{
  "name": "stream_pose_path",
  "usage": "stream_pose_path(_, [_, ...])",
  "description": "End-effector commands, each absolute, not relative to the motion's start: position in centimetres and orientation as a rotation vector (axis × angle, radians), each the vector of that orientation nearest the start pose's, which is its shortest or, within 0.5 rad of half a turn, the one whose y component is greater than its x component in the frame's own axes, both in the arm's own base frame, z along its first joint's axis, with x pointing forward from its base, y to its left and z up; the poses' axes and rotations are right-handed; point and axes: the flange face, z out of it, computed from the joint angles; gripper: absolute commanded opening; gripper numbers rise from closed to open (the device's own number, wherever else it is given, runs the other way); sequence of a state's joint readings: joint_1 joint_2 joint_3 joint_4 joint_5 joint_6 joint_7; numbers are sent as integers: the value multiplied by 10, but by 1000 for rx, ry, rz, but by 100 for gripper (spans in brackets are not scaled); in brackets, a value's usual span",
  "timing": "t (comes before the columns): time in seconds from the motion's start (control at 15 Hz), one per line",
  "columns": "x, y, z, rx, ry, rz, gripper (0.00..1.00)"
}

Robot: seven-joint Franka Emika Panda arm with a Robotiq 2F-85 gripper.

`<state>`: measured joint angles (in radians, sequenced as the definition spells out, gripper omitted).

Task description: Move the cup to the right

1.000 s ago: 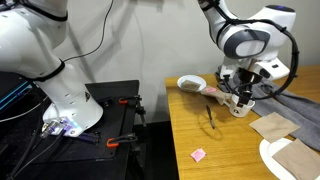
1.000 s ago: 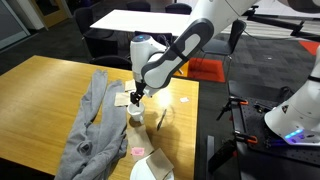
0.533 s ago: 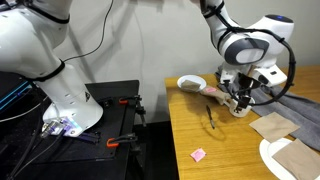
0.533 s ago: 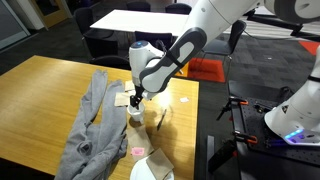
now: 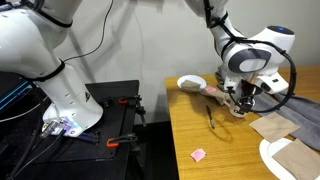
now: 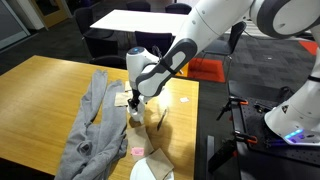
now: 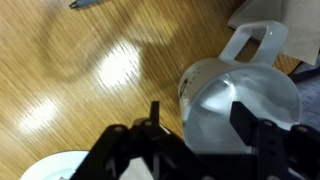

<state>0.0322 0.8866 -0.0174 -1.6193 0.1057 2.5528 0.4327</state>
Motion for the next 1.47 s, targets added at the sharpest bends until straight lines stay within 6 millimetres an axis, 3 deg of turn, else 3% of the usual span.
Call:
stream_pose_path(0.0, [696, 9, 102, -2978, 762, -60, 42])
stream_pose_path(0.4, [699, 9, 94, -2981, 760, -46, 0])
stream_pose_path(0.87, [686, 4, 107, -2987, 802, -41, 3])
stream_pose_path(1.4, [644, -33, 116, -2945, 928, 14, 3])
